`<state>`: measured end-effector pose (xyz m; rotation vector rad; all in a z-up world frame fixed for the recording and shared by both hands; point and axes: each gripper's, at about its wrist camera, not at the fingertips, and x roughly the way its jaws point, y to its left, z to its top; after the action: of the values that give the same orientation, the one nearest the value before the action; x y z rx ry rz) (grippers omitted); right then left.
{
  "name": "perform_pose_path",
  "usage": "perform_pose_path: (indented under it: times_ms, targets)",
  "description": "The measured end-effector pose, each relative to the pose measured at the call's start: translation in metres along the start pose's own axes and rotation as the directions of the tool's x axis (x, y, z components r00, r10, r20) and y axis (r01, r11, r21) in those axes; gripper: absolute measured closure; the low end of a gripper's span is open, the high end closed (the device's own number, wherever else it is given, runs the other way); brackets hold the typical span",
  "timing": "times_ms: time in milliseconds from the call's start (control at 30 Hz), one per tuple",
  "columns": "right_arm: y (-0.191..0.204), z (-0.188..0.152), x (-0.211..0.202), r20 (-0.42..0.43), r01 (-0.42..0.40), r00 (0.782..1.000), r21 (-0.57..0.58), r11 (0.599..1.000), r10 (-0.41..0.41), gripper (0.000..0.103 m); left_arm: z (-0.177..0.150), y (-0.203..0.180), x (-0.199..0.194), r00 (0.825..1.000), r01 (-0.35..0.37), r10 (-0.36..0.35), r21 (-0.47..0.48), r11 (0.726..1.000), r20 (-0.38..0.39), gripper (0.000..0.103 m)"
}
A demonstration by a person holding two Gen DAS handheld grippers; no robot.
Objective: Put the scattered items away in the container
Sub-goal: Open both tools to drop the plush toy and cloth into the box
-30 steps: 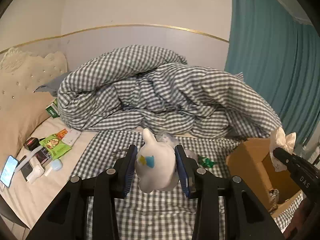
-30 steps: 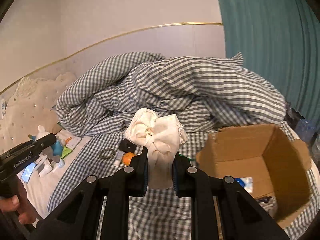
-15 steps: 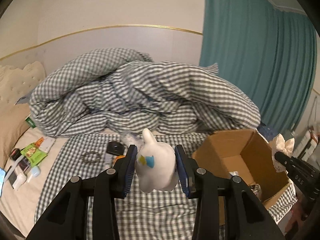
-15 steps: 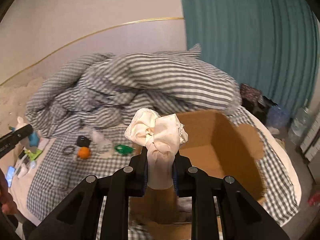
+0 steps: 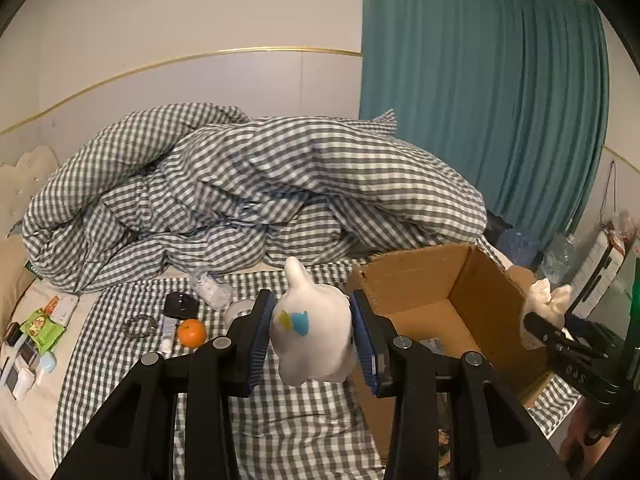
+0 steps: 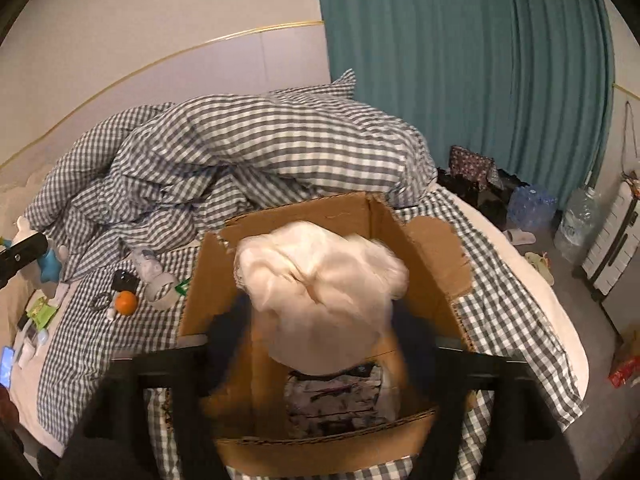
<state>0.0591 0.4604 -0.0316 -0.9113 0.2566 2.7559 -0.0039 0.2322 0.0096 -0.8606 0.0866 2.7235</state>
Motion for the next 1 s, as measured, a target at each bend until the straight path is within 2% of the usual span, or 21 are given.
perform_pose_path:
  times_ms: [167,400,833,900,933,967,1000]
  targets:
    - [-0.012,-0.001,-0.005,0.021,0.016,1.0,0.006,1.0,-0.016,0.012,-0.002,-0.021,0.01,1.0,0.021,-0.021,0.026,0.999,-0.015,0.064]
    - [-0.032,-0.004,-0.015,0.063,0.045,0.997,0.043,0.998,-0.047,0.012,-0.007,-0.062,0.029,0.996,0.086,-0.083,0.072,0.994,-0.045,0.064]
    - [-0.079,0.002,-0.033,0.095,0.105,0.989,0.099,0.989,-0.115,0.012,-0.01,-0.132,0.068,0.975,0.204,-0.19,0.132,0.97,-0.116,0.063]
    - [-0.083,0.001,-0.034,0.092,0.108,0.989,0.103,0.989,-0.118,0.012,-0.01,-0.138,0.066,0.972,0.222,-0.207,0.143,0.965,-0.11,0.057]
    - [-0.084,0.0,-0.034,0.089,0.113,0.989,0.103,0.988,-0.122,0.012,-0.01,-0.142,0.066,0.969,0.234,-0.218,0.153,0.96,-0.112,0.041]
    - [-0.085,0.0,-0.034,0.087,0.119,0.988,0.102,0.988,-0.128,0.012,-0.01,-0.145,0.065,0.967,0.243,-0.226,0.163,0.956,-0.115,0.018]
    - [-0.086,0.0,-0.034,0.087,0.127,0.987,0.099,0.987,-0.136,0.012,-0.011,-0.146,0.064,0.967,0.246,-0.23,0.166,0.955,-0.109,0.01]
